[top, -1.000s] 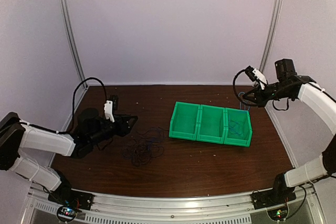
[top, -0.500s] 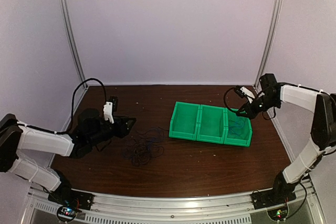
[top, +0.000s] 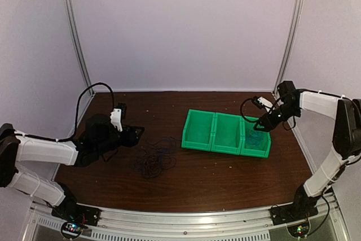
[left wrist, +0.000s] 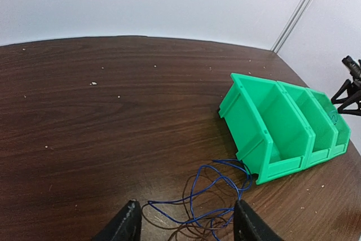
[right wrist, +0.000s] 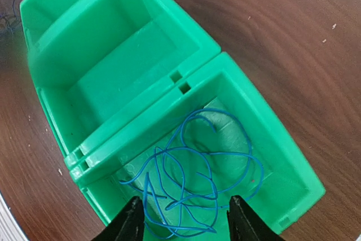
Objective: Untangle the cables
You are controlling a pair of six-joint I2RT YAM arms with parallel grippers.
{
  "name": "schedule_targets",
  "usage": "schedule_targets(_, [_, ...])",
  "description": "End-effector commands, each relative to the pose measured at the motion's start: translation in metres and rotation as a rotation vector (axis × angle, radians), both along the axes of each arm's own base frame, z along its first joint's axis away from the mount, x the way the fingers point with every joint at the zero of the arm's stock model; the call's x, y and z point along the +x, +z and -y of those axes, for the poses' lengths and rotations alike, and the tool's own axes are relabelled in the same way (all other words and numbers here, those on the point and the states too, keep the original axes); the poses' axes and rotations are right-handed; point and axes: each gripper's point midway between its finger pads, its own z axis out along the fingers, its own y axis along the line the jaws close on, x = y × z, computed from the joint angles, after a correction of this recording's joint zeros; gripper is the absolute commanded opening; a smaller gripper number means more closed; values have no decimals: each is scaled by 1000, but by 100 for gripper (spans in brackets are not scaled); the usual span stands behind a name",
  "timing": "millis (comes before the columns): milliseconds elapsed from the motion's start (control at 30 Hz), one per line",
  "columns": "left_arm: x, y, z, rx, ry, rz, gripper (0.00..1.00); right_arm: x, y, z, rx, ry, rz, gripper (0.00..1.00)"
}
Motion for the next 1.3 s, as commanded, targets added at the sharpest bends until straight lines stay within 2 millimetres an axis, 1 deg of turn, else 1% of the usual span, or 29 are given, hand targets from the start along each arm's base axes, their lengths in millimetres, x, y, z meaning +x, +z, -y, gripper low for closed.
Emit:
schedule_targets(0, [10,11,-1,4,31,12,58,9,60,2,-46,7,145,53])
schedule_targets(67, [12,6,-1,19,36,-5,61,9,73,-12,-59,48,166,55])
schedule_targets(167, [15,-8,0,59,43,-57,62,6,80,-51,-83,133,174,56])
schedule_targets(200, [16,-14,0,73,47,-80,62,3,82,-74,-81,181,183,56])
schedule_targets(300, [17,-27,1,97,50,-135,62,0,88,-130,-62,280,231,53])
schedule_targets(367, [16,-32,2,105,47,-158,61,-6,87,-168,-38,351,244,50])
schedule_targets(500, [12,-36,-2,99,52,-181,61,-21,75,-240,-7,496,218,41])
schedule_targets(567, [9,-39,-5,97,58,-188,61,-27,58,-272,-10,549,192,38])
schedule_targets(633, [6,-41,-9,96,74,-194,61,-27,50,-301,-16,585,191,37])
schedule_targets(733, [1,-44,-14,89,83,-207,61,-19,32,-333,-43,578,185,36])
schedule_targets(800, [-2,-45,-16,83,84,-214,61,-9,21,-347,-63,538,176,34])
schedule_targets(933, [-7,-43,-20,66,90,-216,61,5,3,-361,-98,482,152,33])
schedule_targets(1000, [-9,-41,-21,59,95,-212,61,7,-5,-362,-113,466,144,34])
schedule_targets(1133, [-10,-40,-23,58,99,-207,61,3,-20,-360,-155,458,117,35])
schedule_targets(1267, [-9,-44,-22,64,97,-211,61,0,-30,-358,-192,452,110,34])
